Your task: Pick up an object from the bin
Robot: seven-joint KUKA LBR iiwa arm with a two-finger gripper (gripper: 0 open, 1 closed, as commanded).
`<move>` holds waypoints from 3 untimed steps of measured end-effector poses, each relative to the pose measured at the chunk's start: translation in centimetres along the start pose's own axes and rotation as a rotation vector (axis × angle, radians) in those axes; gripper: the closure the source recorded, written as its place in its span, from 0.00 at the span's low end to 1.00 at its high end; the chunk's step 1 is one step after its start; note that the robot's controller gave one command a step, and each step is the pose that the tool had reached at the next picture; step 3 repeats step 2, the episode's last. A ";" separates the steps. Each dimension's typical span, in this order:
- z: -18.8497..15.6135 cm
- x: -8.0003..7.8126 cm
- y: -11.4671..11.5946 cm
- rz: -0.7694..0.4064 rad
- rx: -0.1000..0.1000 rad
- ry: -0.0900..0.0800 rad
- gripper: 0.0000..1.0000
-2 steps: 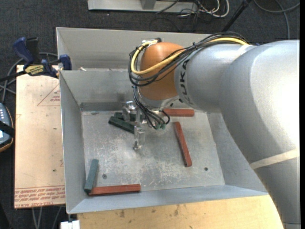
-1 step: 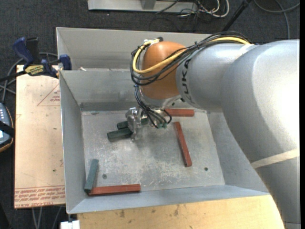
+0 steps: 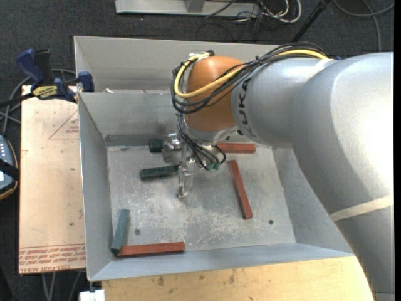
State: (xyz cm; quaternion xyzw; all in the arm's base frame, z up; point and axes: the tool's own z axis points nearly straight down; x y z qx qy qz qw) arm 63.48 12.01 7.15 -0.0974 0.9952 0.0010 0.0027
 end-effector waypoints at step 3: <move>-17.6 -1.0 0.7 -0.247 0.001 -0.007 1.00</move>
Offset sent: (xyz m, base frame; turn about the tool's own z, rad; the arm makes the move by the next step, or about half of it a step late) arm 0.0000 0.0000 0.0000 0.0000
